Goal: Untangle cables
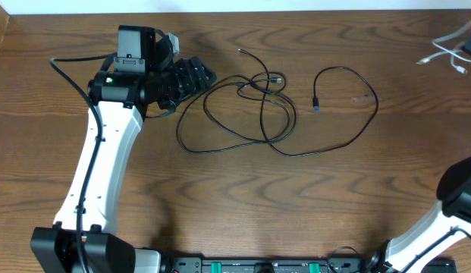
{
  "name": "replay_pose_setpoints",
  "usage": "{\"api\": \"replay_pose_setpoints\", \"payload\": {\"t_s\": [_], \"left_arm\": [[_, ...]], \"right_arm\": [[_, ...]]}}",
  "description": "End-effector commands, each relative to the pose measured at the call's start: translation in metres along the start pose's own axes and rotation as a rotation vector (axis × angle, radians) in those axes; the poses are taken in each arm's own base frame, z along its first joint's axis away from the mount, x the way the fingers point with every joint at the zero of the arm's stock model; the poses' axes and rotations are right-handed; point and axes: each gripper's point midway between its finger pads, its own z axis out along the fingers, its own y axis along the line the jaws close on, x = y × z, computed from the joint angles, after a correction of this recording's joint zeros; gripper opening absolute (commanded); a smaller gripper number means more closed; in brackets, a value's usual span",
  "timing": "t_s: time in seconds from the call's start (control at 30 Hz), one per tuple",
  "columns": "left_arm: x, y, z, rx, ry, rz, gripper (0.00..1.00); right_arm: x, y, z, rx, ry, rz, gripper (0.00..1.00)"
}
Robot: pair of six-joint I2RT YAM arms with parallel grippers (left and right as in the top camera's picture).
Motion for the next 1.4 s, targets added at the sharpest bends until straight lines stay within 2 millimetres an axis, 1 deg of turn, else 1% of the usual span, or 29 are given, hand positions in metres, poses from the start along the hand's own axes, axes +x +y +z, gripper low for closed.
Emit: {"api": "replay_pose_setpoints", "payload": {"t_s": [0.0, 0.03, 0.1, 0.2, 0.43, 0.6, 0.87, 0.9, 0.93, 0.97, 1.0, 1.03, 1.07, 1.17, 1.2, 1.27, 1.33, 1.37], "left_arm": [[-0.002, 0.002, -0.002, -0.010, -0.012, 0.006, 0.76], [-0.002, 0.002, -0.002, -0.011, -0.012, 0.006, 0.76], [-0.002, 0.002, -0.002, -0.010, -0.011, 0.007, 0.76], [-0.002, 0.002, -0.002, -0.010, -0.012, 0.007, 0.76], [-0.002, 0.002, -0.002, -0.011, -0.012, 0.007, 0.76], [-0.002, 0.002, -0.002, -0.011, -0.012, 0.007, 0.76], [-0.002, 0.002, -0.001, -0.010, -0.014, 0.008, 0.76], [-0.002, 0.002, -0.002, -0.009, -0.014, 0.008, 0.76], [-0.002, 0.002, -0.002, -0.009, -0.014, 0.008, 0.76], [-0.002, 0.002, -0.002, -0.009, -0.014, 0.008, 0.76], [-0.002, 0.002, -0.001, -0.010, -0.014, 0.008, 0.76], [-0.002, 0.002, -0.002, -0.009, -0.014, 0.008, 0.76], [-0.002, 0.002, -0.002, -0.009, -0.014, 0.008, 0.76], [-0.003, 0.003, -0.002, -0.017, -0.018, 0.008, 0.76], [-0.004, 0.005, -0.002, -0.029, -0.026, 0.008, 0.76], [-0.005, 0.005, -0.002, -0.031, -0.027, 0.017, 0.76], [-0.005, 0.005, -0.002, -0.030, -0.028, 0.052, 0.76], [-0.006, 0.005, -0.002, -0.030, -0.031, 0.070, 0.76]], "right_arm": [[-0.001, -0.038, 0.022, 0.132, -0.007, 0.145, 0.01], [-0.002, -0.045, 0.027, 0.161, -0.016, 0.171, 0.01], [-0.004, -0.052, 0.035, 0.190, -0.031, 0.201, 0.01], [-0.008, -0.056, 0.046, 0.204, -0.051, 0.209, 0.01], [-0.009, -0.067, 0.068, 0.226, -0.074, 0.319, 0.01], [-0.001, -0.077, 0.091, 0.239, -0.050, 0.334, 0.01], [0.015, -0.088, 0.113, 0.266, 0.000, 0.320, 0.01], [0.016, -0.089, 0.113, 0.268, 0.004, 0.321, 0.06], [0.017, -0.089, 0.113, 0.270, 0.007, 0.321, 0.17], [0.018, -0.090, 0.113, 0.272, 0.013, 0.313, 0.36], [0.020, -0.090, 0.113, 0.273, 0.021, 0.291, 0.60], [0.020, -0.091, 0.113, 0.274, 0.026, 0.282, 0.74], [0.023, -0.091, 0.112, 0.278, 0.037, 0.272, 0.84], [0.032, -0.091, 0.107, 0.284, 0.078, 0.268, 0.93], [0.036, -0.089, 0.103, 0.277, 0.100, 0.267, 0.96], [0.038, -0.082, 0.092, 0.248, 0.122, 0.265, 0.98], [0.034, -0.066, 0.078, 0.169, 0.133, 0.212, 0.99], [0.030, -0.057, 0.067, 0.130, 0.127, 0.187, 0.99]]}}
